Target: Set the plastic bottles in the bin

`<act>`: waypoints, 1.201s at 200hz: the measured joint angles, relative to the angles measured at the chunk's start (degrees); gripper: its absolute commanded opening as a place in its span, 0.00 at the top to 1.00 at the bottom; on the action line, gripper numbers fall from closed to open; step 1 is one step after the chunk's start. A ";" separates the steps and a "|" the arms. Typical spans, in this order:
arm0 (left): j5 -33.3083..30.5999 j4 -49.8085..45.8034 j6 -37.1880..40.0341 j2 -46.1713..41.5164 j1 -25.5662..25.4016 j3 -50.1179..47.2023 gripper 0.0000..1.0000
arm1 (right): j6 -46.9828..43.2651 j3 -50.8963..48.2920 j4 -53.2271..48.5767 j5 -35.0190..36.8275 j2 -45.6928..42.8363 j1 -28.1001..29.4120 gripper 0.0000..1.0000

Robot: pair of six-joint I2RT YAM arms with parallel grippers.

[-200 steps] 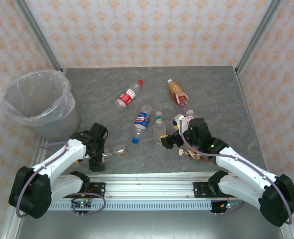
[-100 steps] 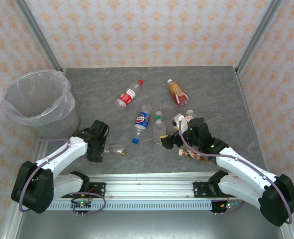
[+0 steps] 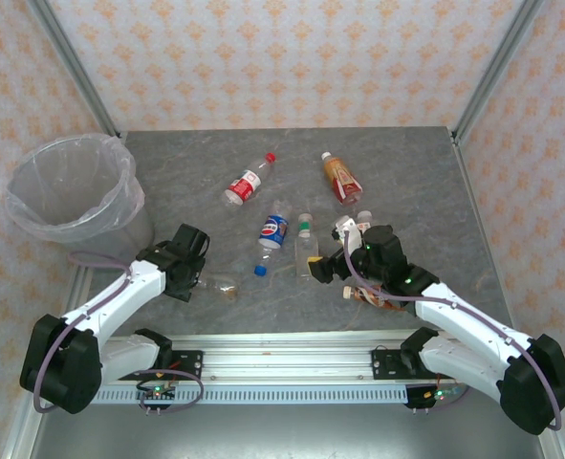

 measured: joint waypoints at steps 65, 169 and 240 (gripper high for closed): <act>1.25 2.93 15.41 3.96 -2.14 7.37 0.79 | 0.02 -0.20 3.74 5.40 0.00 0.00 0.01; -4.26 0.66 40.68 11.43 -6.03 27.54 0.92 | 3.65 -6.43 15.56 24.02 -6.27 0.00 0.01; -11.21 0.00 50.40 11.78 -6.03 35.28 1.00 | 9.62 -6.95 18.73 28.61 -4.85 0.00 0.01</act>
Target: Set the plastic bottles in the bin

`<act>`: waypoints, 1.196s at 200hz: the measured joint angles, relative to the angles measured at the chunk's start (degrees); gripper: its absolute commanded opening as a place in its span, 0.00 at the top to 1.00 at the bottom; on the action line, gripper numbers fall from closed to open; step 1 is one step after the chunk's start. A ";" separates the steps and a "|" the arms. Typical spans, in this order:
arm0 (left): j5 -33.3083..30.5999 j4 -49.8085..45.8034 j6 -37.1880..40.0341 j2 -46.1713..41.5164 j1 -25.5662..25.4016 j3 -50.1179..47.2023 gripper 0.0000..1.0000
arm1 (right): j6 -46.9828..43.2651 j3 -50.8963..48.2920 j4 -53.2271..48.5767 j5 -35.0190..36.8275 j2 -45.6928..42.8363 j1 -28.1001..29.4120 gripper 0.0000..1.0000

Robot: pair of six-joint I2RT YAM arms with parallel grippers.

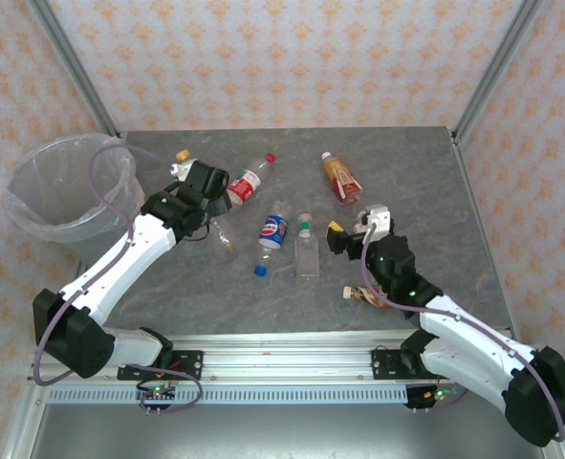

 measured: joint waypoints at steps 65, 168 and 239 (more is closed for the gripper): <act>-5.79 3.63 8.81 -0.17 0.02 3.50 1.00 | 5.97 0.07 -1.75 8.39 0.20 0.00 0.01; -7.91 4.02 21.62 -0.35 5.11 20.72 1.00 | 7.45 0.09 -0.81 15.50 0.13 0.00 0.01; -2.12 2.86 22.32 -0.74 14.60 28.89 1.00 | 7.89 0.09 2.78 19.98 0.13 0.00 0.01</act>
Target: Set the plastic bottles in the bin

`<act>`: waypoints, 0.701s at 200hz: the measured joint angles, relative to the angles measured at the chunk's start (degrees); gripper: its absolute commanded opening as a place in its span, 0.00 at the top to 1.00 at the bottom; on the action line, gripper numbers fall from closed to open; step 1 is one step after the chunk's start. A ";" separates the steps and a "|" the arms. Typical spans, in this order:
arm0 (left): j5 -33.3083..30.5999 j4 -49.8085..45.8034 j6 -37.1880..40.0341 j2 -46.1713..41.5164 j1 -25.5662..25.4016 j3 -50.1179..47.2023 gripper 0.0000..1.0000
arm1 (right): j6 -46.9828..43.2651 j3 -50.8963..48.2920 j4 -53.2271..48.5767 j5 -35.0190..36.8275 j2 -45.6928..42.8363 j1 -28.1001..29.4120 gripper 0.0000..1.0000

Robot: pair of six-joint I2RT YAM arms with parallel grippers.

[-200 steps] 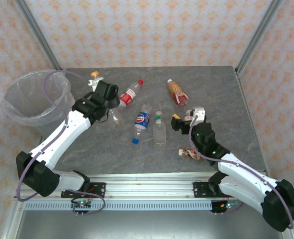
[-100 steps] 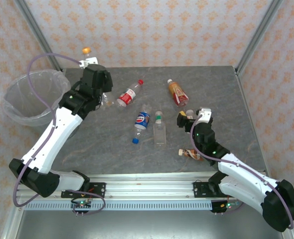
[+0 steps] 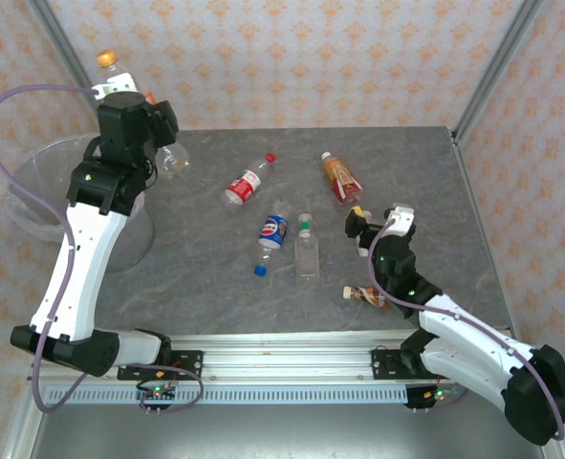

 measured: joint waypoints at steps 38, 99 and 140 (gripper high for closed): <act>-5.03 1.11 0.68 -1.99 4.52 0.07 1.00 | 0.66 0.00 0.31 0.94 -0.11 0.00 0.01; -17.29 4.52 0.20 -3.30 14.19 -1.97 1.00 | 0.85 0.00 0.85 1.51 -0.22 0.00 0.01; -14.86 4.52 -5.51 -2.27 23.39 -6.05 1.00 | 0.83 0.02 0.61 1.07 -0.66 -0.02 0.01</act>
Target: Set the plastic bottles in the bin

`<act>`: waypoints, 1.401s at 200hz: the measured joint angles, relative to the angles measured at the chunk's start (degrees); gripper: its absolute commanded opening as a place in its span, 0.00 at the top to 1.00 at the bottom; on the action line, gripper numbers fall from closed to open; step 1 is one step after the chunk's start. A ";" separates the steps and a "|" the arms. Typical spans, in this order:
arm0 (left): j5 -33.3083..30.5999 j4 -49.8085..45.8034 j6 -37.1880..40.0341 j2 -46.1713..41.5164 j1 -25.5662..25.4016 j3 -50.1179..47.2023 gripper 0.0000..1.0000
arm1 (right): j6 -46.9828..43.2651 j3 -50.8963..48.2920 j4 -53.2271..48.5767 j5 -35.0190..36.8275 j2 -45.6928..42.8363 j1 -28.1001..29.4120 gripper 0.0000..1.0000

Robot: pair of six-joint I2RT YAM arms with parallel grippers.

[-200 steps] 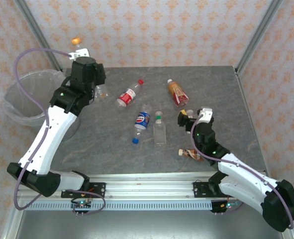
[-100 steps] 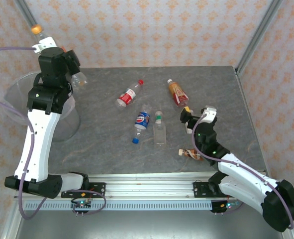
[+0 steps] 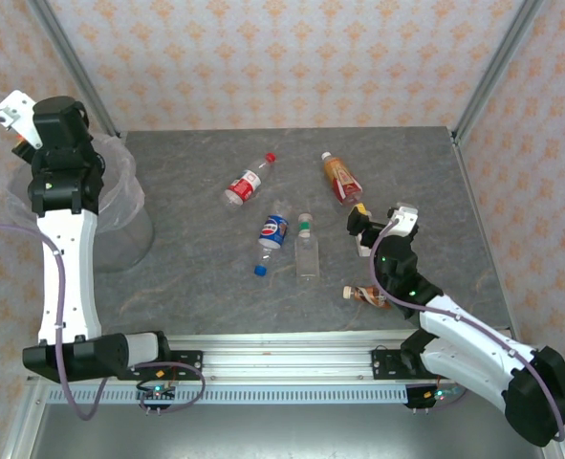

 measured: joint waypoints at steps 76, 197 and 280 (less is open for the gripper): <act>6.14 -3.50 -3.78 8.02 3.30 -2.47 1.00 | -0.02 0.31 -1.75 -2.27 -0.59 0.00 0.01; 11.65 -2.58 -5.84 7.13 3.37 -14.86 0.80 | 0.00 1.11 -2.82 -4.83 1.03 -0.02 0.01; 16.06 -0.96 -9.25 8.92 3.45 -19.93 0.58 | -0.02 2.49 -4.07 -7.10 3.74 -0.02 0.01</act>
